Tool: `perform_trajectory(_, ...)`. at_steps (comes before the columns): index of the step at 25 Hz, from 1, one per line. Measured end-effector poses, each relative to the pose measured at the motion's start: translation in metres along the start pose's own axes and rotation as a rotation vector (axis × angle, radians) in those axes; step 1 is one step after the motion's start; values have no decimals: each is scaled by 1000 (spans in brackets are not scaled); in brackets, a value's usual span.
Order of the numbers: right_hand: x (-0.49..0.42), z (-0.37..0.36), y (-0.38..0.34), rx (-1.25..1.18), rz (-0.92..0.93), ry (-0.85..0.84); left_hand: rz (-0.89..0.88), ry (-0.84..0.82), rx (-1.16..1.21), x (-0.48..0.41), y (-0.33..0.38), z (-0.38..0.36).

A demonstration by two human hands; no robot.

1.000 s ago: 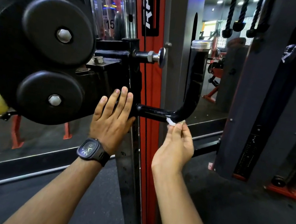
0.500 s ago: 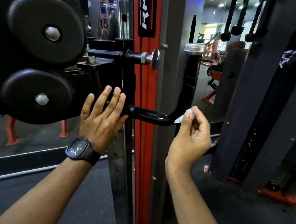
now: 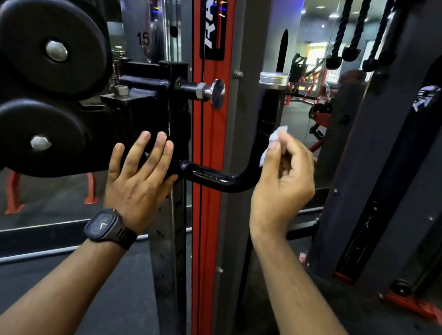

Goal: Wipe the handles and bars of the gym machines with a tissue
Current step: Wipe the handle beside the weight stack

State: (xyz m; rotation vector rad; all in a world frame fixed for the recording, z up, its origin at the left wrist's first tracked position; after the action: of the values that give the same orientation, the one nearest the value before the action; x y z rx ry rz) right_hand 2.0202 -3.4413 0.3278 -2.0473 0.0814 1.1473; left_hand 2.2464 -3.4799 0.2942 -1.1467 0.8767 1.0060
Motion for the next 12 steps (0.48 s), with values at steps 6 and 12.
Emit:
perform_trajectory(6,-30,0,-7,89,184,-52,36,-26,-6,-2,3,2)
perform_trajectory(12,-43,2,-2,82,278,-123,91,-62,14,-5,6,4)
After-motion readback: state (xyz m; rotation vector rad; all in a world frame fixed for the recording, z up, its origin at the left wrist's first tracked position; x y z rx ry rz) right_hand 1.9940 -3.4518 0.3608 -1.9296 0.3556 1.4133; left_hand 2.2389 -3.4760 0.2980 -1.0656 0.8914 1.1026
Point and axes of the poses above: each hand's wrist, its own x-axis away from the middle knuckle, its own z-axis out of the back of the hand, y = z × x, the point moved 1 cm from there along -x, towards the middle knuckle, and after that the axes turned 7 degrees about x, right-handed, at the moved point
